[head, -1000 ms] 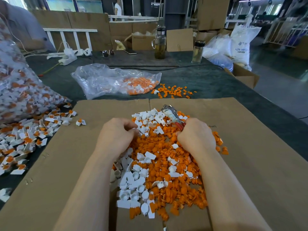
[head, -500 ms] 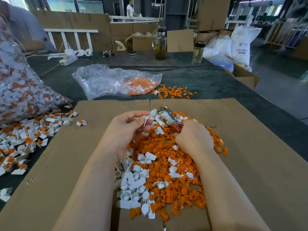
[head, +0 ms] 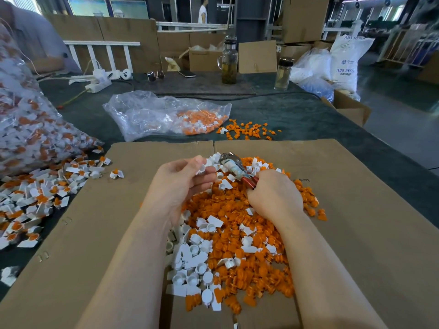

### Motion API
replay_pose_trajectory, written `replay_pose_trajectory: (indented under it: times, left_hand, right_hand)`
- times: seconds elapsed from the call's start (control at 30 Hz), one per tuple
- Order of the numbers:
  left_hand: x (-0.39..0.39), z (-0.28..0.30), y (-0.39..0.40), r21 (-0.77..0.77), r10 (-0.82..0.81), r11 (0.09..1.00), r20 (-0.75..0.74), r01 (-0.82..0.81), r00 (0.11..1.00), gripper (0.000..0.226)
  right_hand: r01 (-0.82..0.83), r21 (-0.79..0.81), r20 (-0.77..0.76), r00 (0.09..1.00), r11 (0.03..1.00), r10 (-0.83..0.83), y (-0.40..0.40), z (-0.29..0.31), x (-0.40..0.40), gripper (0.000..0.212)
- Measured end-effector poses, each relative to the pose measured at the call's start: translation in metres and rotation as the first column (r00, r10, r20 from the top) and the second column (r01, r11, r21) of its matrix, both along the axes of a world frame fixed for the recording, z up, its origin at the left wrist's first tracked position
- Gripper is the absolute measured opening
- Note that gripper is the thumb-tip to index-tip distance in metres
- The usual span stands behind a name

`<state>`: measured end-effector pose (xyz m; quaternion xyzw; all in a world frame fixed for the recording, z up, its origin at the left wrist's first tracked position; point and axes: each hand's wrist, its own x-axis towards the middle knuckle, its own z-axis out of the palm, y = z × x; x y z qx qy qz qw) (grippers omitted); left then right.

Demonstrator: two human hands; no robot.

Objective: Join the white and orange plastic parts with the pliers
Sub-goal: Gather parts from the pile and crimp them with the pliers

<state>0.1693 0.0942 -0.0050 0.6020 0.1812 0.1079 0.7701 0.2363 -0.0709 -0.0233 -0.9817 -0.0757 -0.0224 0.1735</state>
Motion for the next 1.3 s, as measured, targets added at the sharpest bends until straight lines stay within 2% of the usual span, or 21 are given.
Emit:
replay_pose_trajectory:
  times: [0.13,0.2,0.23,0.27,0.33,0.37,0.47,0.6,0.8,0.9,1.0,1.1,1.3]
  left_hand:
    - [-0.001,0.0,0.0,-0.001,0.102,0.995,0.015,-0.102,0.995,0.019]
    - [-0.002,0.001,0.001,0.045,0.125,0.991,0.019,-0.126,0.992,0.017]
    - [-0.002,0.001,0.0,0.058,0.125,0.99,0.017,-0.126,0.992,0.016]
    - [-0.002,0.001,-0.002,0.054,0.116,0.992,0.016,-0.117,0.993,0.015]
    - [-0.002,0.002,-0.008,0.023,0.068,0.997,0.03,-0.069,0.997,0.014]
    - [-0.001,0.001,-0.011,0.012,0.035,0.999,0.04,-0.035,0.999,0.014]
    - [0.001,0.001,-0.023,-0.066,-0.055,0.996,0.085,0.061,0.995,0.016]
    - [0.002,0.002,-0.027,-0.165,-0.058,0.983,0.127,0.079,0.99,0.014]
    - [0.003,0.001,-0.031,-0.146,0.011,0.989,0.12,0.007,0.993,0.012]
    - [0.004,0.0,-0.031,-0.141,0.06,0.989,0.12,-0.043,0.991,0.011]
    - [0.004,-0.001,-0.029,-0.141,0.083,0.988,0.118,-0.066,0.99,0.011]
    - [0.005,-0.002,-0.027,-0.142,0.072,0.988,0.106,-0.056,0.992,0.011]
    - [0.005,0.0,-0.027,-0.124,0.049,0.991,0.077,-0.039,0.996,0.018]
  right_hand:
    - [-0.024,0.049,-0.007,1.0,0.998,0.024,-0.004,0.0,0.002,0.009]
    - [-0.051,0.16,-0.02,0.998,0.986,0.055,-0.006,0.001,0.002,0.015]
    - [-0.065,0.264,-0.025,0.997,0.962,0.074,-0.007,0.003,0.001,0.017]
    - [-0.076,0.404,-0.03,0.995,0.912,0.096,-0.007,0.005,0.0,0.017]
    - [-0.07,0.671,-0.053,0.988,0.738,0.143,-0.004,0.012,-0.004,0.011]
    - [-0.07,0.752,-0.056,0.984,0.655,0.17,-0.002,0.014,-0.007,0.01]
    - [-0.101,0.855,-0.02,0.974,0.509,0.228,0.005,0.017,-0.012,0.009]
    - [-0.117,0.897,0.013,0.971,0.426,0.239,0.009,0.017,-0.014,0.01]
    - [-0.151,0.873,0.084,0.983,0.465,0.162,0.012,0.015,-0.016,0.012]
    - [-0.188,0.833,0.113,0.979,0.52,0.172,0.013,0.014,-0.017,0.006]
    - [-0.222,0.792,0.146,0.973,0.568,0.176,0.016,0.014,-0.018,0.011]
    - [-0.236,0.711,0.195,0.971,0.662,0.137,0.017,0.013,-0.018,0.016]
    - [-0.254,0.645,0.248,0.962,0.721,0.116,0.017,0.011,-0.016,0.009]
